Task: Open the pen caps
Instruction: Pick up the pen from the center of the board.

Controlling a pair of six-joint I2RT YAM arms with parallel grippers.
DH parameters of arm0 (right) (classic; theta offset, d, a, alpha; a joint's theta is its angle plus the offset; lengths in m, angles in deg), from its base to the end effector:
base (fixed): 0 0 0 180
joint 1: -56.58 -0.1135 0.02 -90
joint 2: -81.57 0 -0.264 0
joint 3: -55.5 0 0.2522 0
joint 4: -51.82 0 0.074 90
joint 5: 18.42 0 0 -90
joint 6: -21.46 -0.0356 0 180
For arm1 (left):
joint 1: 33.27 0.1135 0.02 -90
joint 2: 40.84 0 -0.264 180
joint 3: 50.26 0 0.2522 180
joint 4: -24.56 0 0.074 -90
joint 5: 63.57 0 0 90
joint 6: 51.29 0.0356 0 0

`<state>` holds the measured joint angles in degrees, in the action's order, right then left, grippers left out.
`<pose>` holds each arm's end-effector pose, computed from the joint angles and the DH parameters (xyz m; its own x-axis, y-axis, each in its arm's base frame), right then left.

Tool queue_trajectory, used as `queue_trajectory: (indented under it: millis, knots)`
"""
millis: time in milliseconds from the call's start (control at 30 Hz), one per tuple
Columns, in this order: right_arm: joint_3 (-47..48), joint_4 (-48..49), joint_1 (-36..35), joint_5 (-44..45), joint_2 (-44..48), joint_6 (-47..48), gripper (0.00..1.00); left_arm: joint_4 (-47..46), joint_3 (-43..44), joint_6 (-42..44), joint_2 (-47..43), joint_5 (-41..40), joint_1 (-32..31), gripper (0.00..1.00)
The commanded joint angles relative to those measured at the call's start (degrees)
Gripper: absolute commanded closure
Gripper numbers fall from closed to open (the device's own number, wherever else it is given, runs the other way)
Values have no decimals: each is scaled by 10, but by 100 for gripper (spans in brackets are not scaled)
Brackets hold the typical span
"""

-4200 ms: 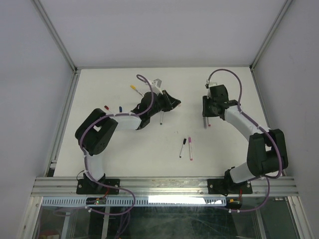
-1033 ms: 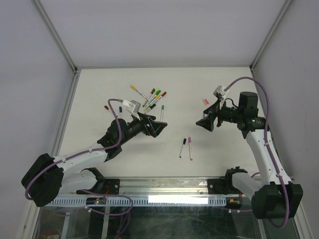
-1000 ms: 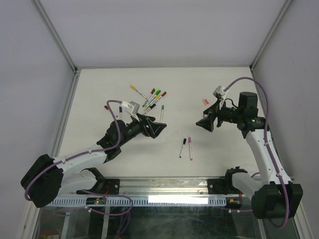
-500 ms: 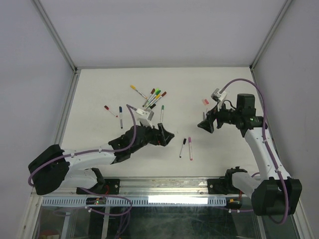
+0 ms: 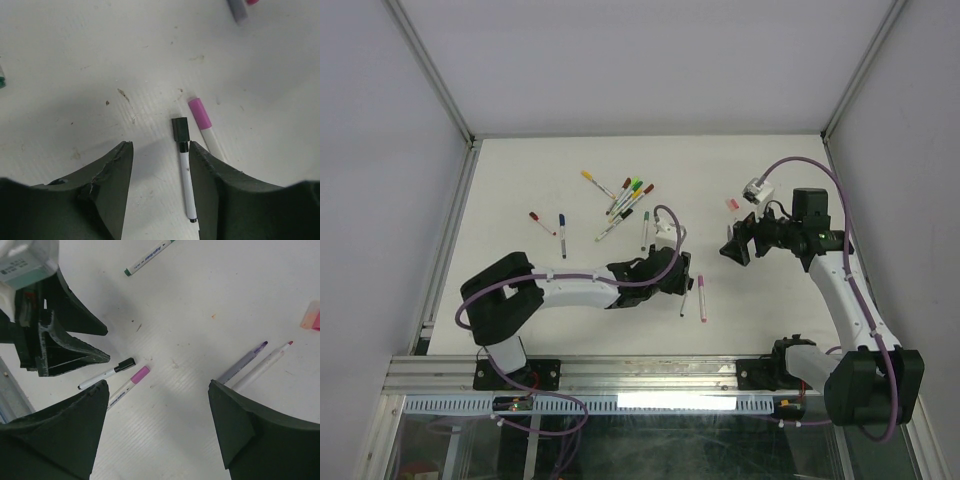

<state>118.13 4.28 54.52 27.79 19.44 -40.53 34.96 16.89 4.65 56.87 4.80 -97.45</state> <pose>0.2157 0.0324 0.2761 -0.4122 -0.3541 -0.8395 -0.7825 0.6096 0.1271 0.1658 -0.3125 0.1767 -0.6373 0.1218 -0.7610 0.4329 0.8735 -0.2228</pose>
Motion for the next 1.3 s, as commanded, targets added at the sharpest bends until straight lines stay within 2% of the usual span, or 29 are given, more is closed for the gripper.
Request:
queue_trajectory:
  millis: [0, 333, 633, 1000, 1267]
  knots:
    - [7, 11, -1, 10, 0, 5, 17, 47, 52, 5, 26, -9, -5, 51]
    - [9, 10, -2, 13, -3, 6, 17, 46, 104, 2, 73, 28, -18, 50]
    - [9, 8, -1, 14, -3, 7, 17, 70, 134, 3, 113, 2, -20, 51]
    - [10, 7, -1, 13, -4, 8, 17, 95, 159, 8, 142, -2, -21, 71]
    - [10, 6, -1, 11, -5, 8, 17, 128, 169, 14, 149, -26, -21, 72]
